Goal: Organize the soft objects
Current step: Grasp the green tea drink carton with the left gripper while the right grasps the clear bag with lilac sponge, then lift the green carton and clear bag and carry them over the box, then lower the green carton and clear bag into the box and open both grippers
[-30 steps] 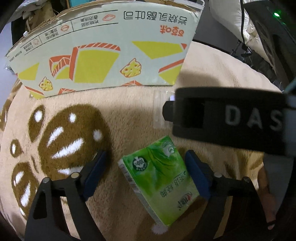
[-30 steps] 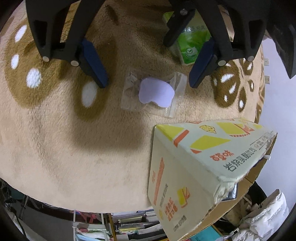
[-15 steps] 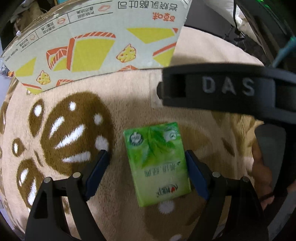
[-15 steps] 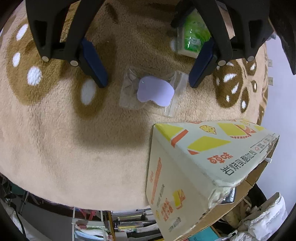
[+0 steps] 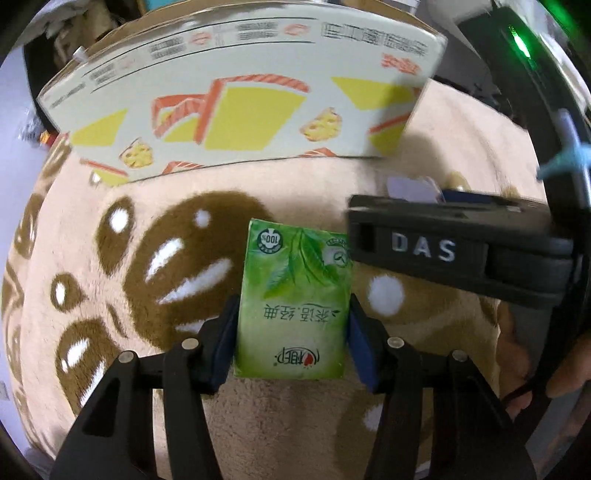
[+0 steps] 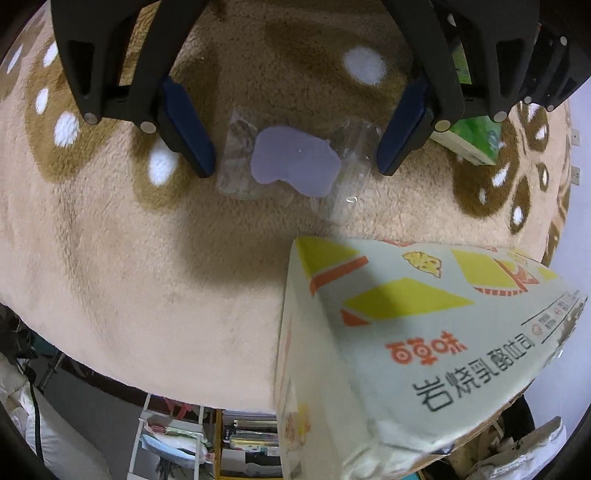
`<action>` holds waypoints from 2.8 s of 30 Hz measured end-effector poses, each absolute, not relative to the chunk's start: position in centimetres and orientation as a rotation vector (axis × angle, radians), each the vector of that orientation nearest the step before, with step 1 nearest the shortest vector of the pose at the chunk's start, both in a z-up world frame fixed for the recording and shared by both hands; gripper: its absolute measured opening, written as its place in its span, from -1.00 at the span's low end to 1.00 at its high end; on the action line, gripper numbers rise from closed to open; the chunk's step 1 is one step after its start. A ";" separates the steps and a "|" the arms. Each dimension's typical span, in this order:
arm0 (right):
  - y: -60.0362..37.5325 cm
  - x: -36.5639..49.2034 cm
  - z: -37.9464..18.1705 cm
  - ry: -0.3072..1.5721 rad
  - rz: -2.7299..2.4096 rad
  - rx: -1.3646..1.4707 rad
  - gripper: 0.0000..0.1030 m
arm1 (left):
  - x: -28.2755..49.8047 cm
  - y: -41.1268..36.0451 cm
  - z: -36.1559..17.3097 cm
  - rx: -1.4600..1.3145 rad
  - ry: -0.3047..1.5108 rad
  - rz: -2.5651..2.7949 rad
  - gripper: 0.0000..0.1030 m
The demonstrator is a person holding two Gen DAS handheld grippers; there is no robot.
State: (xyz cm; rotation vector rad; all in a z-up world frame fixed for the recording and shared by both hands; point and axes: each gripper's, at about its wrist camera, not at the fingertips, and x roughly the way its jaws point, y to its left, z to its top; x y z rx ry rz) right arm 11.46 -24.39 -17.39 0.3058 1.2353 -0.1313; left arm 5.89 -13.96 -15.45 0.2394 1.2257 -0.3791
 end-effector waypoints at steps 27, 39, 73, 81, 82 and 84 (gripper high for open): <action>-23.8 6.6 -10.6 1.034 -0.012 0.294 0.42 | 7.1 -8.8 -10.2 0.179 0.983 -0.155 0.03; -23.5 4.2 -3.2 0.698 0.035 0.266 0.42 | 6.3 -7.0 -3.2 0.165 0.695 -0.140 0.03; -24.8 12.3 0.9 0.468 0.022 0.177 0.44 | 13.4 -9.5 -0.3 0.199 0.479 -0.204 0.03; -24.8 13.8 -2.4 0.549 0.044 0.206 0.44 | 15.2 -9.9 -2.3 0.186 0.533 -0.223 0.04; -24.8 13.9 -2.8 0.558 0.047 0.209 0.45 | 15.4 -10.0 -2.6 0.190 0.543 -0.226 0.04; -24.7 14.2 -3.6 0.584 0.053 0.217 0.45 | 15.6 -10.1 -3.1 0.192 0.556 -0.230 0.05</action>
